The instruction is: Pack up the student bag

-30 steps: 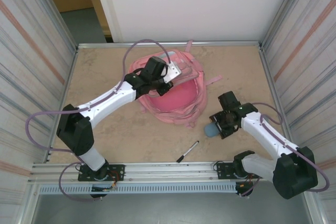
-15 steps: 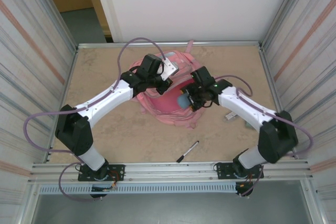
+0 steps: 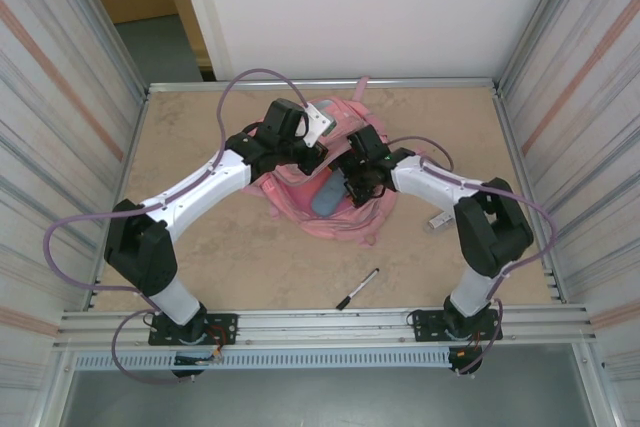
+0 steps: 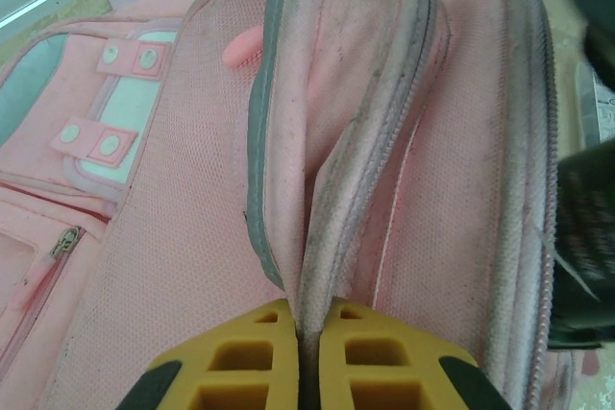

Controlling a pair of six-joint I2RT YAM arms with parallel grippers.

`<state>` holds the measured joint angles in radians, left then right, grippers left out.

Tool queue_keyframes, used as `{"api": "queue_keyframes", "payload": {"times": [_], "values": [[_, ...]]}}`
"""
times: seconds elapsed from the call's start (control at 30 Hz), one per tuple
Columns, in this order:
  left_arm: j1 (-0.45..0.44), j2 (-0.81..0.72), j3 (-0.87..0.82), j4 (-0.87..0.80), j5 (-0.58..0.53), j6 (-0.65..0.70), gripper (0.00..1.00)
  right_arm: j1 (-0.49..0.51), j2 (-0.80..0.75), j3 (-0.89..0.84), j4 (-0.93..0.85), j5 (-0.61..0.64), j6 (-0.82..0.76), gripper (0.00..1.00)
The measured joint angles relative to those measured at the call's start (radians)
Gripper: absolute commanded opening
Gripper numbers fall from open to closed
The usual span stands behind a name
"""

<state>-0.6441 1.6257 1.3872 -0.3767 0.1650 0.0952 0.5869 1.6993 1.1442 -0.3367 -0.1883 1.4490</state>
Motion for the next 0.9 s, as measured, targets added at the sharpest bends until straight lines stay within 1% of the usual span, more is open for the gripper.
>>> {"api": "queue_keyframes", "payload": {"times": [0.1,0.2,0.3,0.4,0.5,0.57,0.63,0.8,0.83,0.9], "values": [[0.000,0.000,0.000,0.008,0.000,-0.012,0.00,-0.004,-0.085,-0.073,0.013,-0.047,-0.003,0.88],[0.000,0.000,0.000,0.008,0.000,-0.022,0.00,0.005,-0.142,-0.111,0.029,-0.082,-0.002,0.89],[0.000,-0.001,0.000,0.008,0.000,-0.030,0.00,0.026,-0.129,-0.113,0.068,-0.108,-0.008,0.93],[0.000,-0.005,0.000,0.007,0.000,-0.041,0.00,0.039,-0.082,-0.116,0.126,-0.127,-0.029,0.93],[-0.007,-0.015,0.000,0.005,-0.016,-0.043,0.00,0.040,-0.035,-0.117,0.144,-0.121,-0.056,0.93],[-0.022,-0.028,0.000,-0.004,-0.032,-0.040,0.00,0.040,-0.018,-0.118,0.144,-0.115,-0.072,0.89],[-0.040,-0.041,0.000,-0.011,-0.048,-0.034,0.00,0.040,-0.011,-0.118,0.147,-0.112,-0.077,0.83],[-0.076,-0.058,0.000,-0.013,-0.077,-0.023,0.00,0.040,0.034,-0.116,0.182,-0.114,-0.074,0.76],[-0.080,-0.059,0.000,-0.013,-0.082,-0.021,0.00,0.040,0.046,-0.112,0.185,-0.116,-0.070,0.73],[-0.082,-0.061,0.000,-0.013,-0.089,-0.020,0.00,0.039,0.060,-0.104,0.188,-0.119,-0.068,0.64]]}}
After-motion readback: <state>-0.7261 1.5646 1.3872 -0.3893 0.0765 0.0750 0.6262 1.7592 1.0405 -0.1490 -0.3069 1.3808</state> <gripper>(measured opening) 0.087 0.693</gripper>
